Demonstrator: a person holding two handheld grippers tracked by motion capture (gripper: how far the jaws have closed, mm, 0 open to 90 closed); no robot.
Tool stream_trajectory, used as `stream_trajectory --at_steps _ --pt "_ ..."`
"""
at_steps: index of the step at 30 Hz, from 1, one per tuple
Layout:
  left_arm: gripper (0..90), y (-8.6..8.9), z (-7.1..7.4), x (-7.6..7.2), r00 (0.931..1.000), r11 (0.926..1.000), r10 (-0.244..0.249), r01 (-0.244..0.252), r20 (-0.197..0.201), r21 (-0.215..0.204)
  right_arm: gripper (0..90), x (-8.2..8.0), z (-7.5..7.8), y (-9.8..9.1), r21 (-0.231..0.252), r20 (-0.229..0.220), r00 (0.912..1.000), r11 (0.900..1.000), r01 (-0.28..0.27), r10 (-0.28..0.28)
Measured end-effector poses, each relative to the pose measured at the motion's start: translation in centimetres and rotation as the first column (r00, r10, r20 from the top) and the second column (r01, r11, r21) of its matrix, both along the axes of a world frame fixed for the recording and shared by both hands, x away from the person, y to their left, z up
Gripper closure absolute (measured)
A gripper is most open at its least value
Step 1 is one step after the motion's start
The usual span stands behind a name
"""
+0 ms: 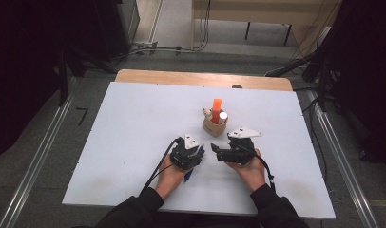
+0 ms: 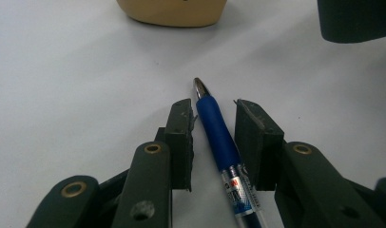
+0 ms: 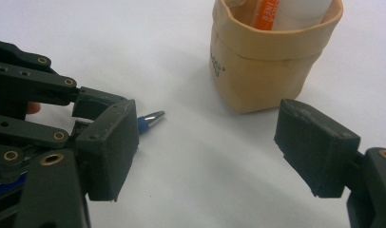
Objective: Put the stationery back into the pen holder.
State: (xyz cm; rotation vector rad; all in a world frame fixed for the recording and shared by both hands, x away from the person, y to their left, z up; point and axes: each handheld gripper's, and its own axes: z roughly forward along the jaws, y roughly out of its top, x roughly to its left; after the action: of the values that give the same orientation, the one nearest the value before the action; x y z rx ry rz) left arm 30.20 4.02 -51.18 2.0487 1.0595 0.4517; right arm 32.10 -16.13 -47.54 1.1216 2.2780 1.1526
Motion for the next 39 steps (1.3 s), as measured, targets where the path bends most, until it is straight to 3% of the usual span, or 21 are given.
stream_trajectory --at_steps 9,16,23,29,39 --pt "74.5 -0.2 0.1 -0.1 0.9995 0.9989 -0.032 0.032 0.007 0.033 21.7 0.0 0.0 0.0 0.001 -0.003 1.0000 1.0000 0.001 -0.001" --pt "76.7 -0.1 0.1 0.0 0.9989 0.9986 -0.048 0.048 0.000 0.022 21.8 0.0 -0.1 0.1 0.000 -0.005 1.0000 1.0000 -0.001 0.001" --pt "81.0 0.3 0.1 0.3 0.9978 0.9980 -0.063 0.063 -0.021 -0.010 21.8 0.0 -0.1 0.1 -0.002 -0.006 1.0000 1.0000 -0.004 0.004" --pt "81.3 0.7 0.1 0.7 0.9966 0.9964 -0.063 0.060 -0.054 -0.061 21.8 0.0 -0.1 0.1 0.000 -0.006 1.0000 1.0000 -0.005 0.005" --pt "81.3 1.5 0.2 1.0 0.9950 0.9882 -0.056 0.043 -0.083 -0.147 21.9 0.0 -0.1 0.0 0.002 -0.004 1.0000 1.0000 -0.003 0.003"
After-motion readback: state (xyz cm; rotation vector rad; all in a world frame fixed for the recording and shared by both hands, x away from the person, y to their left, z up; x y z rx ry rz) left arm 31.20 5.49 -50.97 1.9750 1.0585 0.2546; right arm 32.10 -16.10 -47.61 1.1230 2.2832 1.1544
